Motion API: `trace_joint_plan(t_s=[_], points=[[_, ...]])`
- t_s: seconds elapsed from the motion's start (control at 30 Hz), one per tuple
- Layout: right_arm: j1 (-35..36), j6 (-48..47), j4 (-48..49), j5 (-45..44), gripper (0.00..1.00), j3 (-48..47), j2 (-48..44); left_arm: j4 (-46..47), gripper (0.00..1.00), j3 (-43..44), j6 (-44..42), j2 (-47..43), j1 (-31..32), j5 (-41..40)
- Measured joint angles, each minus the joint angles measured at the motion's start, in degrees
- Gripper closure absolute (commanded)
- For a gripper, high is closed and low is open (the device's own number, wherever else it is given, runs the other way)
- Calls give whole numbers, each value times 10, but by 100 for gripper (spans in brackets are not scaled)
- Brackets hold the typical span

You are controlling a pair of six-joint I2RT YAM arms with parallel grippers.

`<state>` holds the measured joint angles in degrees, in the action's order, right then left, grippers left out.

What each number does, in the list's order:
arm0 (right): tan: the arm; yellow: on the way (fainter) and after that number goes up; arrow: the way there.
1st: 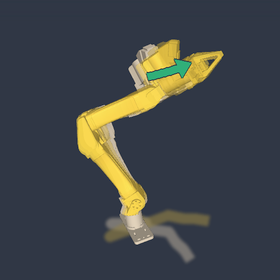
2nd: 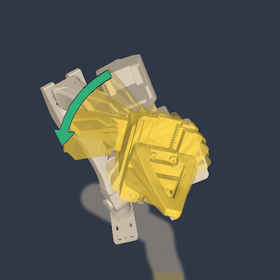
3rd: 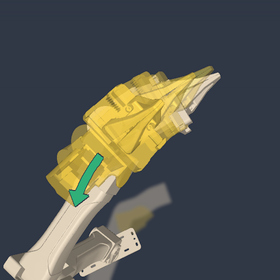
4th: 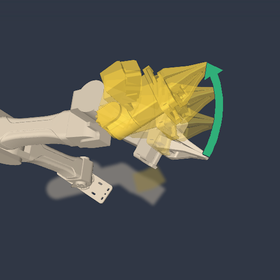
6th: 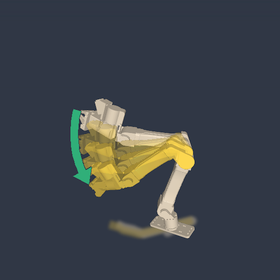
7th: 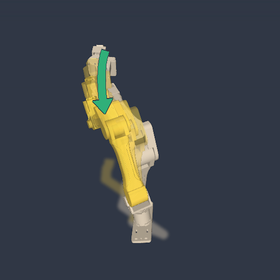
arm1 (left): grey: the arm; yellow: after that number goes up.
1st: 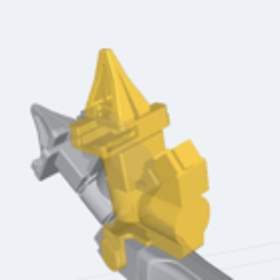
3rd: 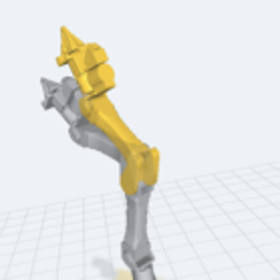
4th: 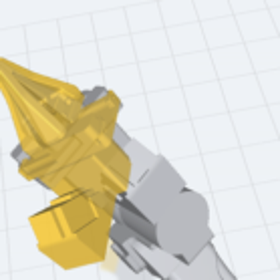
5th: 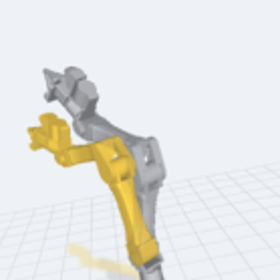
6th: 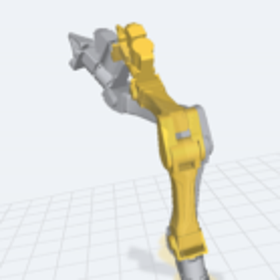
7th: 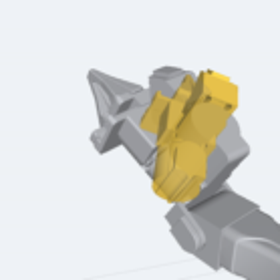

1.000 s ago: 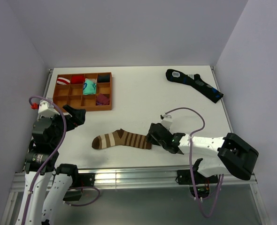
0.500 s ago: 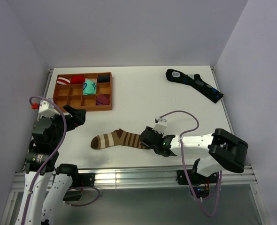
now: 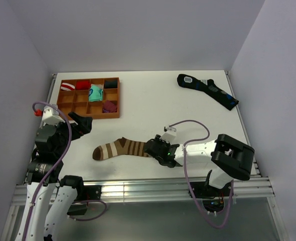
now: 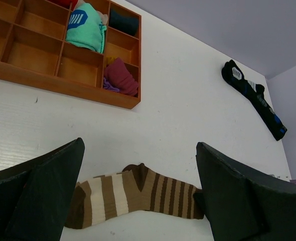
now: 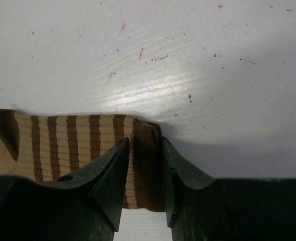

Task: Roll the socks
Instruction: Fold the sock at the center of the board.

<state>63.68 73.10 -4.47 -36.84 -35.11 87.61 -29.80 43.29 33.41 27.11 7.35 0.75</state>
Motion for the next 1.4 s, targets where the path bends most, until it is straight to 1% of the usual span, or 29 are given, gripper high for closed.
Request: trace_joint_plan(t_s=[0.07, 0.17, 0.2, 0.27, 0.37, 0.43, 0.47, 0.53, 0.57, 0.6, 0.67, 0.7, 0.77, 0.8, 0.83, 0.87, 0.97, 1.0, 1.07, 1.17, 1.27, 1.4], points=[[1, 3, -2, -7, 67, -9, 11, 0, 1, 0, 0, 2, 1, 0], [3, 10, -7, -19, 69, -20, 25, 0, 0, 0, 0, 7, 3, -1], [3, 11, -10, -22, 77, -22, 27, 0, 0, 0, 0, 9, 3, -1], [5, 16, -16, -28, 77, -24, 31, -1, 1, 0, 1, 17, 3, -2], [6, 23, -19, -32, 84, -24, 32, -4, 1, 0, 2, 31, 3, -8], [6, 28, -21, -34, 85, -24, 31, -9, 3, 1, 5, 38, 3, -15], [6, 30, -21, -35, 87, -23, 30, -11, 4, 1, 9, 40, 3, -18], [6, 36, -23, -35, 90, -17, 24, -12, 9, 1, 19, 42, 3, -20], [6, 36, -24, -35, 90, -15, 21, -11, 9, 1, 25, 42, 3, -20], [6, 38, -29, -35, 90, -11, 15, -10, 13, 1, 32, 43, 3, -21], [6, 39, -44, -35, 91, -4, 1, -7, 18, -1, 48, 46, 3, -21], [6, 39, -58, -35, 91, -1, -8, 1, 24, -6, 57, 49, 3, -21], [6, 37, -88, -36, 91, 7, -30, 20, 31, -28, 80, 51, 3, -21], [6, 37, -105, -37, 91, 11, -42, 25, 40, -42, 89, 51, 3, -21], [6, 35, -121, -38, 91, 15, -55, 35, 44, -59, 100, 51, 4, -21], [6, 33, -140, -41, 91, 19, -73, 41, 52, -80, 112, 50, 6, -21], [6, 27, -180, -52, 91, 20, -125, 57, 64, -132, 140, 48, 16, -21], [6, 23, -191, -58, 91, 20, -144, 62, 72, -150, 147, 47, 21, -21], [5, 17, -210, -72, 92, 20, -178, 74, 77, -182, 164, 47, 36, -23], [2, -2, -229, -90, 92, 20, -221, 100, 79, -216, 187, 55, 64, -32], [-3, -31, -241, -109, 92, 19, -252, 137, 86, -245, 214, 81, 106, -50], [-6, -73, -243, -123, 93, 4, -261, 182, 100, -263, 242, 135, 161, -81]])
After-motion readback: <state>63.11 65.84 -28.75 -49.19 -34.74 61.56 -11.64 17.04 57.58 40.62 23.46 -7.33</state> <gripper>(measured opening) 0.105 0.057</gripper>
